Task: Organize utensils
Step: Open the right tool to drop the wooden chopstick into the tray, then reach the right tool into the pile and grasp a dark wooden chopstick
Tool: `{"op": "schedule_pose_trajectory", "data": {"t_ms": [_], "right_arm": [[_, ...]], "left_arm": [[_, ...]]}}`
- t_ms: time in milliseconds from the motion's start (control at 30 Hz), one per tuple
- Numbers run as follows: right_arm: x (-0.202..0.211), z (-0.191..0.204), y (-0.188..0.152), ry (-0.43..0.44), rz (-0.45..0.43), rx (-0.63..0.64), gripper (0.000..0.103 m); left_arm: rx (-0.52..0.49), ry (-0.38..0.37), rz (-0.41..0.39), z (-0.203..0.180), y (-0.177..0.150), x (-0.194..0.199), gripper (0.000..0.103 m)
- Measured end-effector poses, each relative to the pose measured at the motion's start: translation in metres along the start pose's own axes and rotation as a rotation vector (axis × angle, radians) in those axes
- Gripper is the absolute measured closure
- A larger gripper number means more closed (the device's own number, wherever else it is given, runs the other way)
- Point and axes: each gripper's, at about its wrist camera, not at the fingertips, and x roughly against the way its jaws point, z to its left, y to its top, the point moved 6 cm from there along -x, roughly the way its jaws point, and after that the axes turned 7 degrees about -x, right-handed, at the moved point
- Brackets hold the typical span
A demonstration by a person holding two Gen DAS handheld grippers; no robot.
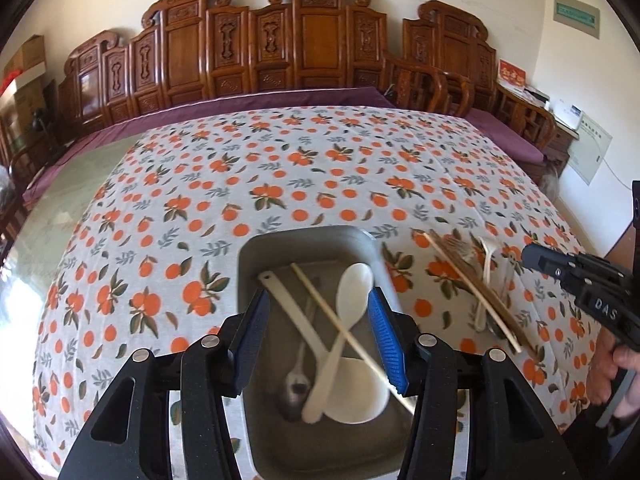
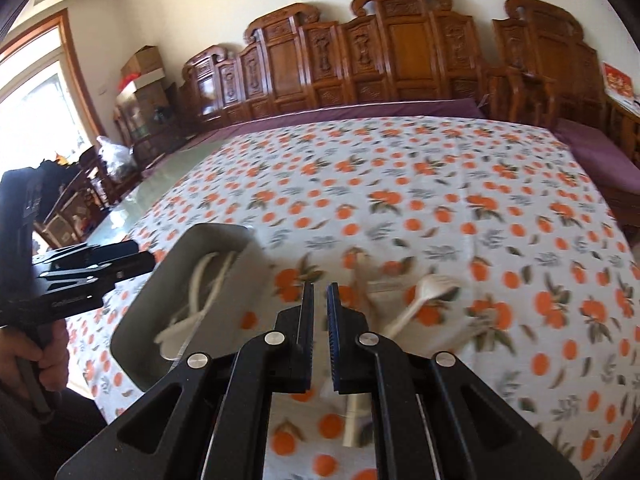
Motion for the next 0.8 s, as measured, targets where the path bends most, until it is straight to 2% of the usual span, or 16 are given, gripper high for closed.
{"op": "schedule_pose_trajectory", "data": {"t_ms": [167,400,433,500,800], "right_arm": [[0.01,-0.015,0.001,-0.024,-0.007,0.001,0.093],[0.013,-0.02,-0.014,-0.071,0.038,0.044,0.093],[0.012,-0.021,-0.018,-0.083,0.047,0.053,0.093],[0.009,-0.023,-0.025,-0.091,0.065,0.062,0.093],[-0.03,-0.036,-0.049,-0.108,0.175,0.085,0.093]], "left_arm": [[-0.007,-0.009,0.004,-0.012,0.002,0.0,0.054],[-0.021,-0.026,0.014,-0.035,0.003,-0.002,0.053],[-0.025,-0.026,0.015,-0.039,0.003,-0.003,0.052],[-0.035,-0.032,0.012,-0.047,0.003,-0.005,0.035],[-0.044,-0.053,0.032,-0.065,0.0,-0.011,0.034]]}}
